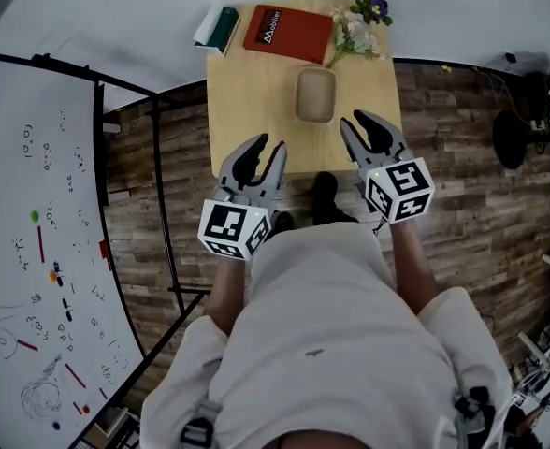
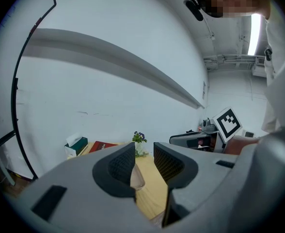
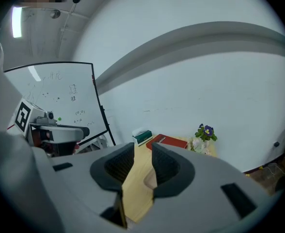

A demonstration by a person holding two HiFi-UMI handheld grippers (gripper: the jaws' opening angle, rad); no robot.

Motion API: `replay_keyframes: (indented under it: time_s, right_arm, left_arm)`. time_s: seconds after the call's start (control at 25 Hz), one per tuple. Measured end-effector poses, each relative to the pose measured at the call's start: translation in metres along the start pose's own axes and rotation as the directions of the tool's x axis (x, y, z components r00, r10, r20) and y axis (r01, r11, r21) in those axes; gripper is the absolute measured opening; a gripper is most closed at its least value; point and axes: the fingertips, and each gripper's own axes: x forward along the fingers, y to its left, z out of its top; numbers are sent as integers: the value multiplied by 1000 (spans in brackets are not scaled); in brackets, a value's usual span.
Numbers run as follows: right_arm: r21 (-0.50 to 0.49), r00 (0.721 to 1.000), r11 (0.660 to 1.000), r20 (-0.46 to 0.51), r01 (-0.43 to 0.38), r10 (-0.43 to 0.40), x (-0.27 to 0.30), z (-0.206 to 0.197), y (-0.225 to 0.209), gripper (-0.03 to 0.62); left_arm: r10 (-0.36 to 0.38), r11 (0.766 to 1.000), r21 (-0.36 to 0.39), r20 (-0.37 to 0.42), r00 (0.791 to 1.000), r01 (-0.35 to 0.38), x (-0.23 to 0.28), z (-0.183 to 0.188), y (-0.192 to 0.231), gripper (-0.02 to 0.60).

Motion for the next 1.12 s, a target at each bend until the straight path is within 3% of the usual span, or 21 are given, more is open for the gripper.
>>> replay_keyframes:
  time_s: [0.52, 0.76, 1.12]
  right_arm:
    - [-121, 989, 988, -120, -96, 81, 22, -34, -37, 106]
    - [-178, 976, 974, -192, -141, 106, 33, -57, -33, 106]
    - [-399, 950, 897, -305, -191, 66, 59, -92, -23, 110]
  left_arm:
    - [100, 993, -56, -21, 995, -102, 30, -18, -10, 112]
    - [137, 988, -63, -23, 990, -139, 28, -18, -5, 112]
    - [160, 984, -72, -45, 986, -163, 26, -24, 7, 112]
